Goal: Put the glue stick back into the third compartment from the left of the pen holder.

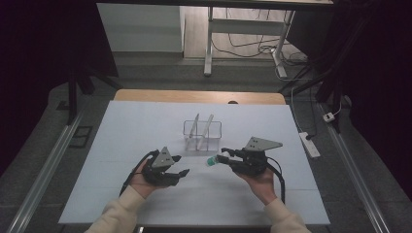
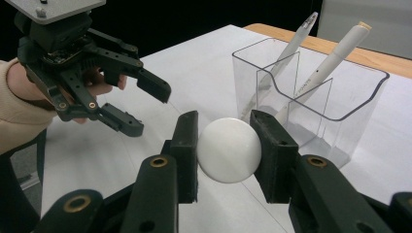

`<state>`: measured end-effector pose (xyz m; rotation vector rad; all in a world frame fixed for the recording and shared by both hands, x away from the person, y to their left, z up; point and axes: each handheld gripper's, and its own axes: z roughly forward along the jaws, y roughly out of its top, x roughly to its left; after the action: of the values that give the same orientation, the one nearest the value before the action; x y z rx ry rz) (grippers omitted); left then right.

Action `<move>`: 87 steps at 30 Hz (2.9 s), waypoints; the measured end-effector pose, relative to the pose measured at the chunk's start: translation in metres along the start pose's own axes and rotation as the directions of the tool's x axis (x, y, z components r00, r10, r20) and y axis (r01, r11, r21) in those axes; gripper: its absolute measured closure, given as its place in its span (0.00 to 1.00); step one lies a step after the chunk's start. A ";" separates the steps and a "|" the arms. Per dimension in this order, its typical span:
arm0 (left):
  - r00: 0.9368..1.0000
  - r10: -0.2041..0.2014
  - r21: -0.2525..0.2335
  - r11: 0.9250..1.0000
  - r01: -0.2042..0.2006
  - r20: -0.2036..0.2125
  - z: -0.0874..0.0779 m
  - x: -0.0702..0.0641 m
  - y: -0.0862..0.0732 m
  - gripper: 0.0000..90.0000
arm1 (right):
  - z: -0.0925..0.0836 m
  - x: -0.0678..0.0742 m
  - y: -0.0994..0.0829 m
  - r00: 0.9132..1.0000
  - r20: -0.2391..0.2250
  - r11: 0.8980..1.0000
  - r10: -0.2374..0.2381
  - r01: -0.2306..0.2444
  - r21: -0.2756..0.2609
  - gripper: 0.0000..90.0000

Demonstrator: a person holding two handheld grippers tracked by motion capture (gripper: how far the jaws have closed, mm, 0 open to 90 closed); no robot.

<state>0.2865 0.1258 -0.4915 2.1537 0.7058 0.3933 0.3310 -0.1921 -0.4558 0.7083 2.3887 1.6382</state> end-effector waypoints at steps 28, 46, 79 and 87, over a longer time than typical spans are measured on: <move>0.987 -0.131 0.009 0.991 0.133 -0.094 -0.045 0.029 -0.055 0.44 | -0.013 -0.009 0.010 0.997 0.066 0.999 -0.037 0.038 -0.013 0.72; 0.985 -0.144 0.021 0.989 0.146 -0.094 -0.044 0.033 -0.061 0.43 | -0.014 -0.024 0.033 0.992 0.120 0.999 -0.033 0.037 -0.035 0.72; 0.985 -0.148 0.041 0.988 0.152 -0.089 -0.041 0.036 -0.062 0.42 | 0.038 -0.064 0.071 0.984 0.179 0.996 -0.017 0.000 0.091 0.71; 0.985 -0.150 0.031 0.988 0.154 -0.088 -0.042 0.036 -0.062 0.42 | 0.048 -0.062 0.066 0.981 0.191 0.996 -0.031 0.015 0.084 0.48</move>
<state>0.2723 0.2045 -0.5126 2.1114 0.9265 0.3950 0.4234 -0.1619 -0.4228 0.8104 2.3280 1.3993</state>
